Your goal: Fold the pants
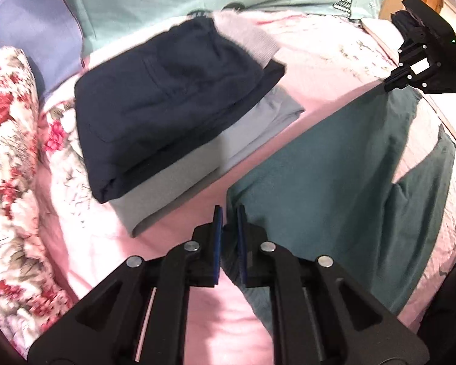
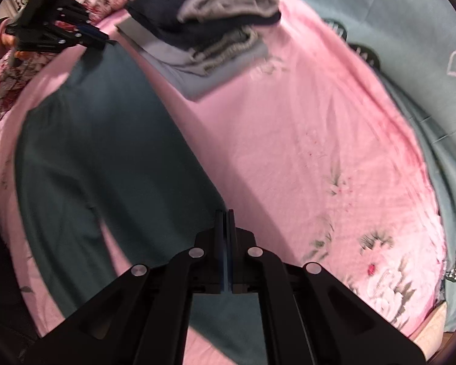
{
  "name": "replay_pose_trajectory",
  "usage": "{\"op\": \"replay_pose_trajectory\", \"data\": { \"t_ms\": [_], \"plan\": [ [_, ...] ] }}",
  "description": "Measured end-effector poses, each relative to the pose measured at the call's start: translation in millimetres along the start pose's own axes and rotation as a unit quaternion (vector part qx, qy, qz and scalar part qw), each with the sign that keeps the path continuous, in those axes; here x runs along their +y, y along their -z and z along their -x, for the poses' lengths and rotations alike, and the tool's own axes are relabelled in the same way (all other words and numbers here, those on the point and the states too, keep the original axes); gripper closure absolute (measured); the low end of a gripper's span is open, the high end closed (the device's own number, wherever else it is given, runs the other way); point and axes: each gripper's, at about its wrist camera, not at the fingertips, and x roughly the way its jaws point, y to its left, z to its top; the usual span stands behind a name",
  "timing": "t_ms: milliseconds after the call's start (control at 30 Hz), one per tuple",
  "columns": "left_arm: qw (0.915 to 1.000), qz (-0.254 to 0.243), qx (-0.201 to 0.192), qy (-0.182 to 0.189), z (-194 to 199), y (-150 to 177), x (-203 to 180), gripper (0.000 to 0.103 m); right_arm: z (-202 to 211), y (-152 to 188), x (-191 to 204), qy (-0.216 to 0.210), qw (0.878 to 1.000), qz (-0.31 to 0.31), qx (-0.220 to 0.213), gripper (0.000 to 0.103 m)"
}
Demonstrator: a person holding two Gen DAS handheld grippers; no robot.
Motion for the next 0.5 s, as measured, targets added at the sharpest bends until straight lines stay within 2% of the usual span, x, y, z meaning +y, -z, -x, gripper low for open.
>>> {"op": "replay_pose_trajectory", "data": {
  "t_ms": [167,300,400,500],
  "plan": [
    [0.9993,-0.025,-0.025,-0.008,47,9,-28,0.095,41,21,46,0.01,0.999,0.037,-0.02,0.102],
    [0.9986,-0.038,-0.033,-0.015,78,35,-55,0.098,55,36,98,0.005,0.997,0.076,-0.023,0.102],
    [0.9988,-0.037,-0.023,-0.022,92,66,-71,0.098,51,58,138,-0.009,0.995,0.1,-0.017,0.102],
    [0.9997,-0.019,0.002,-0.016,89,95,-84,0.098,33,81,173,-0.03,0.993,0.11,-0.002,0.102]
  ]
}}
